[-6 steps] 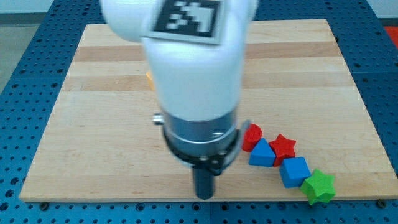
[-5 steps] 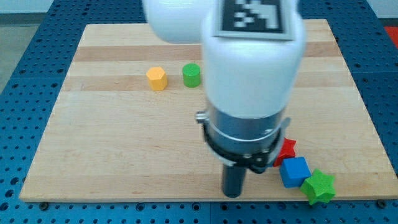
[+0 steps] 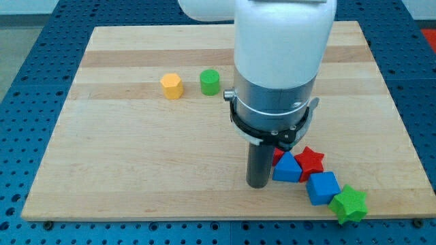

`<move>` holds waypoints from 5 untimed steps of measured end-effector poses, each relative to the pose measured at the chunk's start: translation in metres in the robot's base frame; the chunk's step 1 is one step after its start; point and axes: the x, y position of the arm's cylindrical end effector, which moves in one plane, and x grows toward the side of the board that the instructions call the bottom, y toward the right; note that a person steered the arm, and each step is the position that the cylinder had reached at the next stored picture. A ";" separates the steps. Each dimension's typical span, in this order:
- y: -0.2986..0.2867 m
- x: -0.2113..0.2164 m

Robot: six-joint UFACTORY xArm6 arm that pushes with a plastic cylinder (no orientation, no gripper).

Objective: Place the triangle above the cube

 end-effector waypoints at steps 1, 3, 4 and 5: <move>0.000 -0.002; 0.024 -0.008; 0.044 -0.018; 0.054 -0.027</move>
